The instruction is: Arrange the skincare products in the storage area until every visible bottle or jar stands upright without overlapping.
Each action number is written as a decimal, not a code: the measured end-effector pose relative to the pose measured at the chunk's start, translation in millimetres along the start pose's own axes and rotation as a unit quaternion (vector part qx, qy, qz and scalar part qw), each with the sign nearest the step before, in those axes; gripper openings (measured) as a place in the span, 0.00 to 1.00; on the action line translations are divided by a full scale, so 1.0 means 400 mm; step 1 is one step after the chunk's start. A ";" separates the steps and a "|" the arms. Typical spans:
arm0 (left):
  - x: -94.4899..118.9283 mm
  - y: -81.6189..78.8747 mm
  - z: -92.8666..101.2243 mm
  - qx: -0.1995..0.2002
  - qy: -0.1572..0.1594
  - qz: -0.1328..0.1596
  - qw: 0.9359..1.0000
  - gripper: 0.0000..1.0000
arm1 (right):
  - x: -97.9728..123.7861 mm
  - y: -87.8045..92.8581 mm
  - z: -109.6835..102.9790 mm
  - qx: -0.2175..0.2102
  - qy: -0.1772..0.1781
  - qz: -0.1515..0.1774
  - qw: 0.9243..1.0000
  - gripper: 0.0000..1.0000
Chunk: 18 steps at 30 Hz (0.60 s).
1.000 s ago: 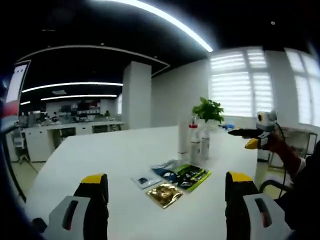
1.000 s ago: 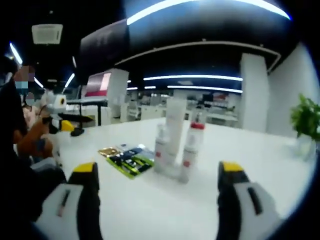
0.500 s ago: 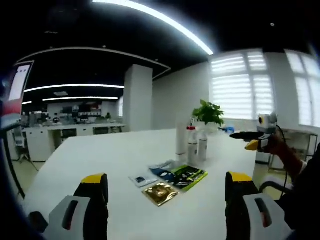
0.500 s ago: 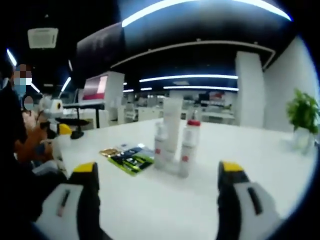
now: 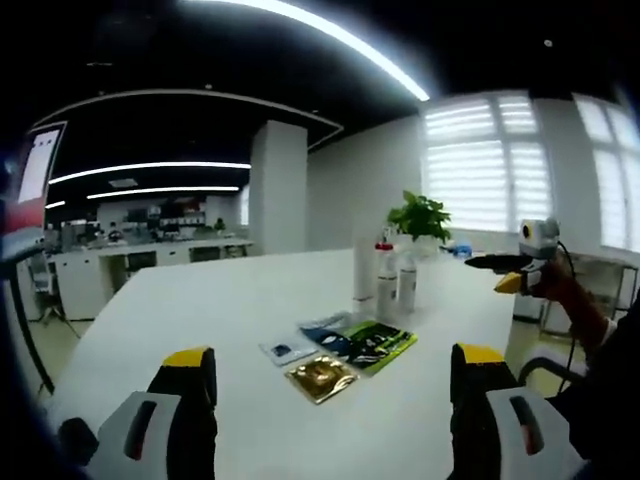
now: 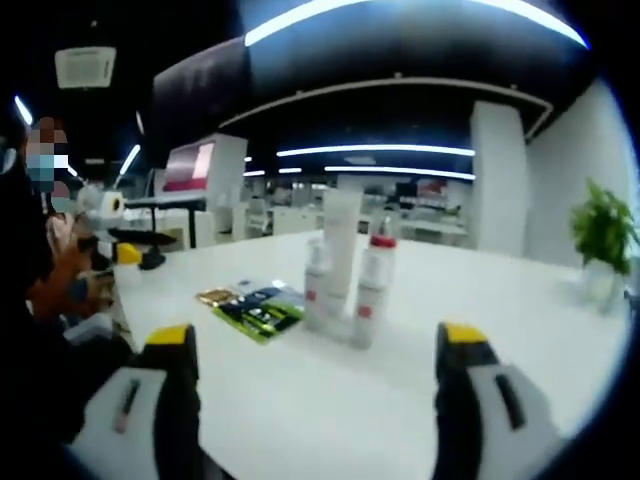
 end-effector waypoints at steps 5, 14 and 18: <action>-0.007 0.006 0.008 0.007 0.004 0.002 1.000 0.99 | -0.003 0.000 -0.006 -0.004 -0.003 0.001 1.000 1.00; -0.010 0.013 0.004 0.011 0.002 0.000 1.000 0.99 | -0.003 0.000 -0.009 -0.006 -0.003 0.000 1.000 1.00; -0.009 0.013 0.002 0.011 0.001 0.002 1.000 0.99 | -0.004 -0.001 -0.013 -0.007 -0.004 0.001 1.000 1.00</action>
Point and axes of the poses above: the point that each gripper's makers call its tool centre point, and the gripper's own axes: x roughly backward along the fingers, z roughly to its right, y roughly out of its underside, the point moved 1 cm from there along x, roughly backward along the fingers, and after that the axes turned 14 degrees about z, right-handed, at the moved point
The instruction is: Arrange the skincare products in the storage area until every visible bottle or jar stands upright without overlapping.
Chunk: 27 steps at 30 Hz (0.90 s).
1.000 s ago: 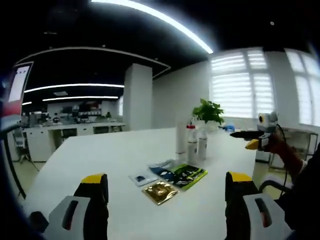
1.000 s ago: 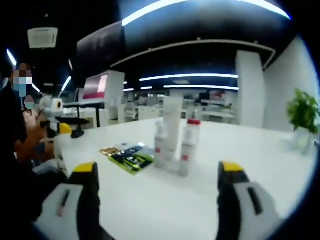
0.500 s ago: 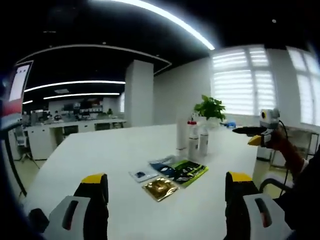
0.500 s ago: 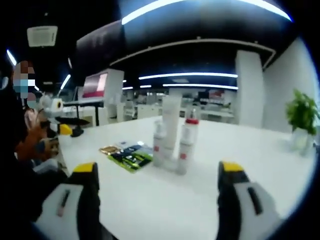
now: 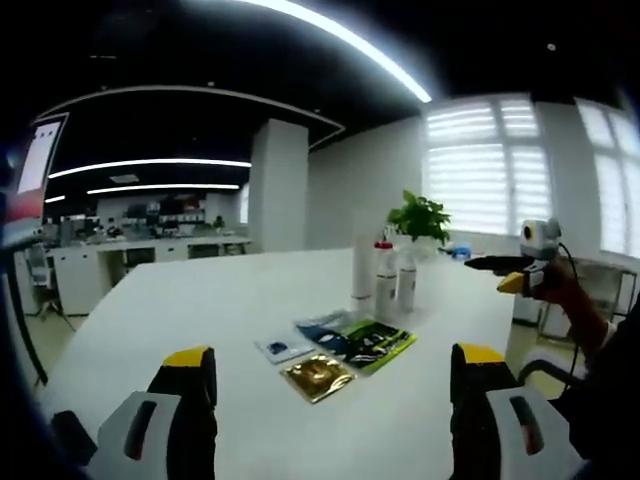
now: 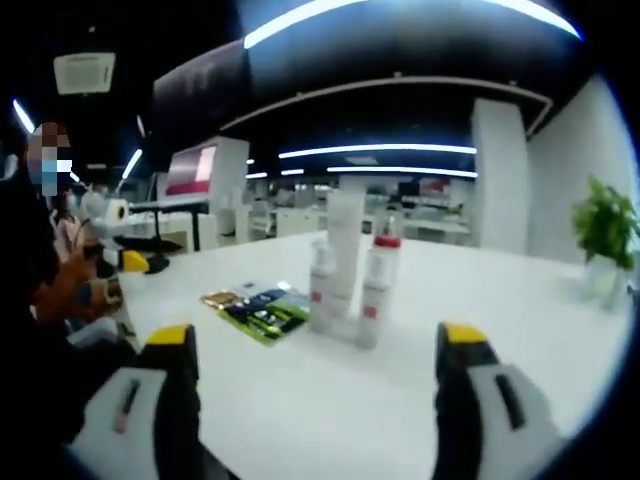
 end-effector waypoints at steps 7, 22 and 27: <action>-0.004 0.017 -0.001 0.006 0.000 -0.007 1.000 0.98 | 0.000 0.005 -0.002 0.000 -0.001 -0.003 1.000 1.00; -0.006 0.026 -0.001 0.003 -0.002 -0.013 1.000 0.99 | 0.000 0.017 0.002 -0.002 0.002 -0.012 1.000 1.00; -0.006 0.029 -0.004 0.003 -0.004 -0.015 1.000 0.99 | -0.002 0.021 0.005 -0.003 0.001 -0.014 1.000 1.00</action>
Point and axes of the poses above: the point that each gripper's makers call its tool centre point, and the gripper's own axes: x roughly backward along the fingers, z roughly to its right, y roughly out of its underside, the point moved 1 cm from there along x, roughly backward along the fingers, and after that the axes turned 14 degrees about z, right-handed, at the moved point
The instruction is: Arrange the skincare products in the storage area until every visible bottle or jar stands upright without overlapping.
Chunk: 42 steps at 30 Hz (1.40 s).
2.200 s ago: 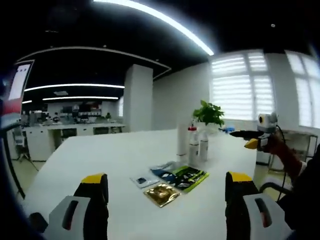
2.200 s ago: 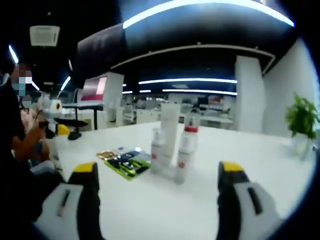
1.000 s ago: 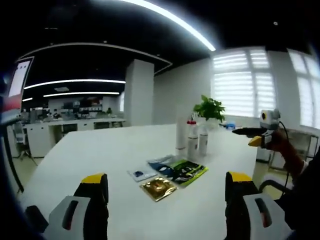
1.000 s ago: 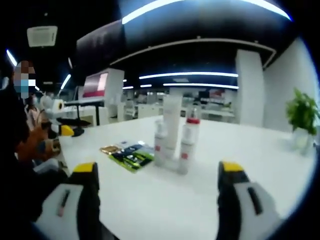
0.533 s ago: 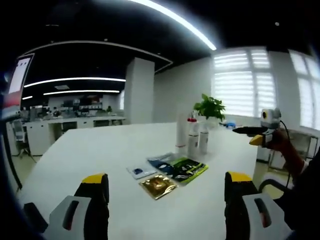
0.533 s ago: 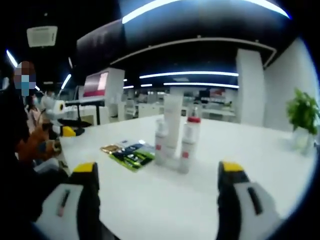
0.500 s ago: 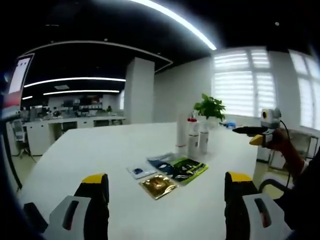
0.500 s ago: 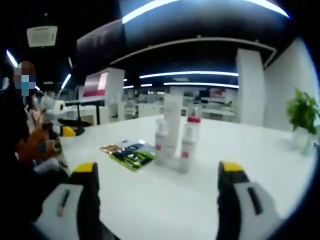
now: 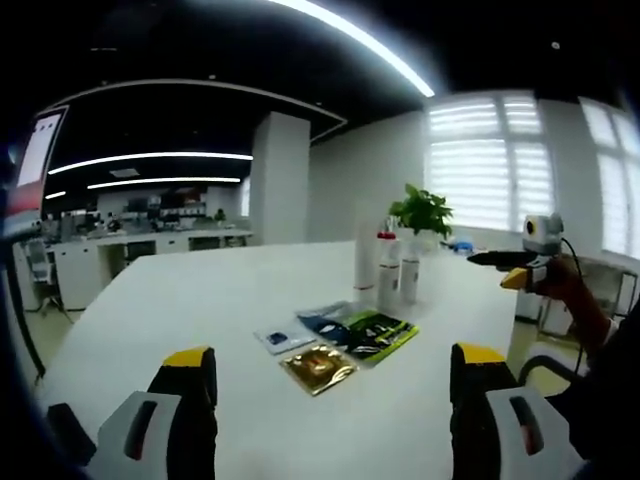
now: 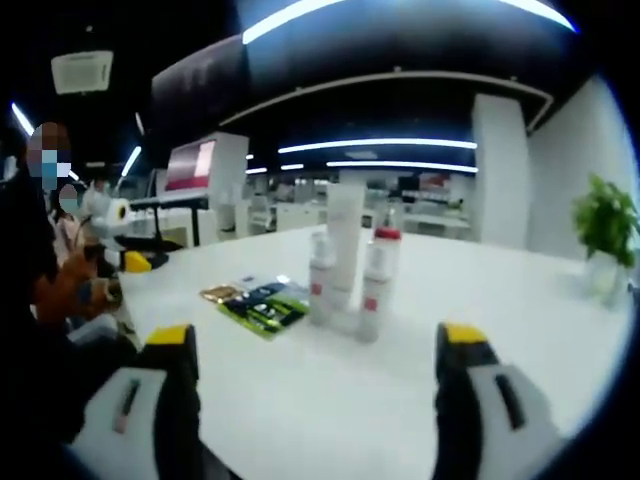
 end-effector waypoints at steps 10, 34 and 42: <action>-0.002 0.009 -0.001 -0.002 -0.001 -0.006 1.000 0.99 | 0.000 0.008 0.005 0.002 -0.001 -0.008 1.000 1.00; -0.003 0.017 0.020 -0.003 0.008 -0.012 1.000 0.97 | -0.009 0.032 -0.015 0.006 0.000 -0.020 1.000 1.00; -0.007 0.022 0.024 -0.001 0.012 -0.016 1.000 0.96 | -0.009 0.035 -0.011 0.005 0.003 -0.024 1.000 1.00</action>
Point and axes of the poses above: the point that each gripper's makers call its tool centre point, and the gripper's own axes: x roughly backward along the fingers, z roughly to its right, y roughly out of its underside, the point moved 1 cm from there along x, roughly backward along the fingers, and after that the axes turned 14 degrees about z, right-handed, at the moved point
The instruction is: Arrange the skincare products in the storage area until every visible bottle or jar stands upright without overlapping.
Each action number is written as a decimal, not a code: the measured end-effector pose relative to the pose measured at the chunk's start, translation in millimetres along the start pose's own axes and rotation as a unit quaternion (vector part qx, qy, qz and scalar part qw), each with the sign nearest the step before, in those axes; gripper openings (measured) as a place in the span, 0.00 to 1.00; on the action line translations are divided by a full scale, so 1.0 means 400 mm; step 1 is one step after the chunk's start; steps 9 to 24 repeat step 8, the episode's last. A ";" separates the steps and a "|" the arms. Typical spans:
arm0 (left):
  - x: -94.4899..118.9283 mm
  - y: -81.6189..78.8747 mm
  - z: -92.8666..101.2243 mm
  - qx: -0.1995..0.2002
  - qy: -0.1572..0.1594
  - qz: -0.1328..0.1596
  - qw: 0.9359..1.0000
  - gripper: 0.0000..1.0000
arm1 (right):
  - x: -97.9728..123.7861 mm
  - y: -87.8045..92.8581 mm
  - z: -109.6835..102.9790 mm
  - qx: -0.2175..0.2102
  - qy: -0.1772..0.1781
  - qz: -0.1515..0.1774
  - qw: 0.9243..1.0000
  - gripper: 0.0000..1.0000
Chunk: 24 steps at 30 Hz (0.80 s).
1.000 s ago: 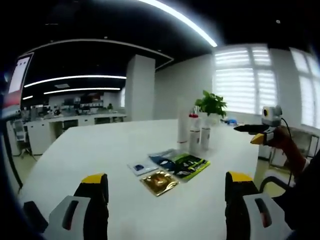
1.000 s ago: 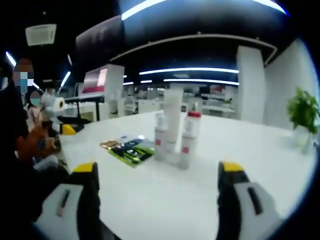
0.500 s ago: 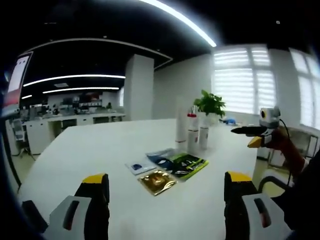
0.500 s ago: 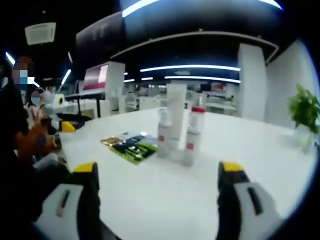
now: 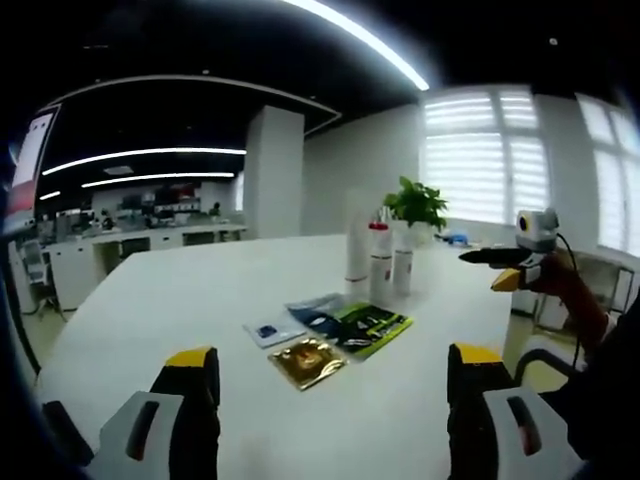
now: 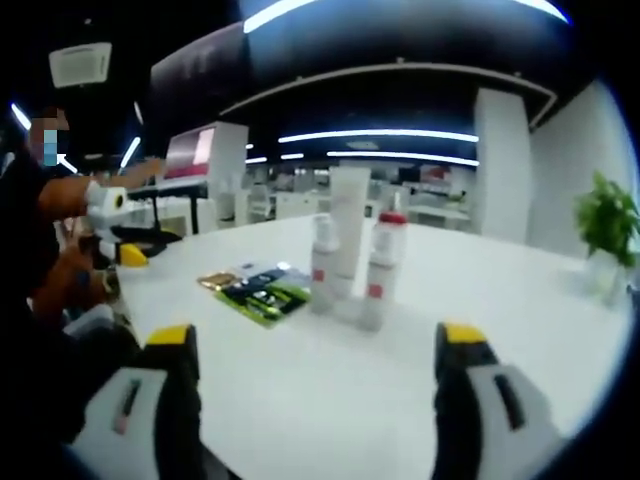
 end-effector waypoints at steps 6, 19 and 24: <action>0.002 -0.003 -0.001 -0.001 -0.001 0.001 1.000 0.96 | 0.001 -0.001 0.004 0.002 0.003 -0.001 1.000 0.99; 0.002 -0.004 -0.001 -0.001 -0.001 0.001 1.000 0.96 | 0.001 0.000 0.006 0.002 0.003 -0.002 1.000 0.99; 0.002 -0.004 -0.001 -0.001 -0.001 0.001 1.000 0.96 | 0.001 0.000 0.006 0.002 0.003 -0.002 1.000 0.99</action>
Point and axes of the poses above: the point that each gripper's makers call its tool centre point, and the gripper's own axes: x roughly backward along the fingers, z roughly to its right, y roughly out of its underside, the point moved 1 cm from there along x, roughly backward along the fingers, and after that the axes turned 14 degrees about z, right-handed, at the moved point
